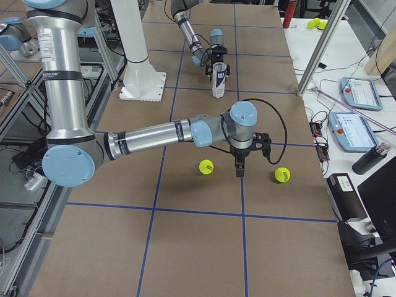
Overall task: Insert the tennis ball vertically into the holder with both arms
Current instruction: 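Hold the can with the left gripper while the right gripper grasps a yellow ball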
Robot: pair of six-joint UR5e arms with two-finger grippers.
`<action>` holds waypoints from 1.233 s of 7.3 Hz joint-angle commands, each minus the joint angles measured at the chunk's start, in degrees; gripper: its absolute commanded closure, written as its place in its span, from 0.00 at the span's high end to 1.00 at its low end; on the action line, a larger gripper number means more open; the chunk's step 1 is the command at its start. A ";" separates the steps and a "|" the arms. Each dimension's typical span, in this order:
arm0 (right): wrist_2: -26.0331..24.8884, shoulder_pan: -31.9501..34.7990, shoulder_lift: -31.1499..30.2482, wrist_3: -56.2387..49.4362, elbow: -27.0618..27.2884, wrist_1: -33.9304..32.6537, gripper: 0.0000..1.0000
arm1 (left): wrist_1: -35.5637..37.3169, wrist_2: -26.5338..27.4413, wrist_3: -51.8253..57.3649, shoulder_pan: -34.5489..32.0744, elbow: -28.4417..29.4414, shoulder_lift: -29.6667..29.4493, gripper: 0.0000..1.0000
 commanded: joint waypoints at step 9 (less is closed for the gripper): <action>-12.62 -22.18 -10.19 26.20 2.89 24.36 1.00 | 0.53 0.09 -0.09 -0.09 0.14 -0.43 0.95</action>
